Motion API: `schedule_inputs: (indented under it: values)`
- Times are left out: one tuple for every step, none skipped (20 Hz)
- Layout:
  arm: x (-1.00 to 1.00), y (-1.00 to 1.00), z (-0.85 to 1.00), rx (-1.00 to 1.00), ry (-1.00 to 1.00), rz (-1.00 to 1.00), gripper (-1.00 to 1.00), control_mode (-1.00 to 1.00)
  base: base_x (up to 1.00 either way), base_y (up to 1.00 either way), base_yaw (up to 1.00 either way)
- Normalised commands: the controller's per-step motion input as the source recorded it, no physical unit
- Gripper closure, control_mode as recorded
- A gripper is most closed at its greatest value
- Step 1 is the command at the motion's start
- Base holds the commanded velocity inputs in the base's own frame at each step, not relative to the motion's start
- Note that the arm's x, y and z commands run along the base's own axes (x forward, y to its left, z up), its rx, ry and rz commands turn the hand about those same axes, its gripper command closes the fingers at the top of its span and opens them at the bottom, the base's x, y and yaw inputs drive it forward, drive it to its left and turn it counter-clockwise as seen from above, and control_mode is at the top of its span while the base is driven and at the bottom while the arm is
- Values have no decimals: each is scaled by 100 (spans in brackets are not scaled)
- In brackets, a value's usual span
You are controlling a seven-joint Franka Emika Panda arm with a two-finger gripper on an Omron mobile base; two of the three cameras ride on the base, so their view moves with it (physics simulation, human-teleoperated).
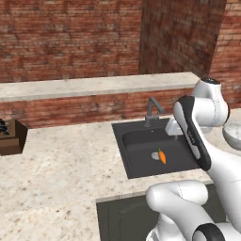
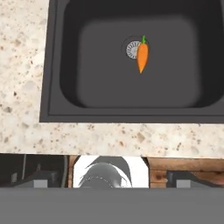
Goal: Pick the carrot from the sink and place it in the bowl. Then pick the bowl and place it in the microwave. Then close the microwave door and press the start button.
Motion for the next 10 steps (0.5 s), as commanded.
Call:
schedule_inputs:
  values:
    - [0, -19, -57, 0, 0, 0, -100, -100, 0, 0, 0]
    - [0, -3, -51, 0, 0, 0, -100, -100, 0, 0, 0]
    - [0, -4, -24, 0, 0, 0, -100, -100, 0, 0, 0]
    - [0, -4, -26, 0, 0, 0, -100, -100, 0, 0, 0]
    - [8, -7, -29, 0, 0, 0, -100, -100, 0, 0, 0]
    - [24, -4, -29, 0, 1, 0, -100, -100, 0, 0, 0]
    - [36, 0, -26, 0, 0, 0, -100, -100, 0, 0, 0]
    - [40, 0, -31, 0, 1, 0, -100, -100, 0, 0, 0]
    - [48, 0, -39, 0, 5, 0, -100, -100, 0, 0, 0]
    - [53, 0, -41, -10, 10, 0, -100, -100, 0, 0, 0]
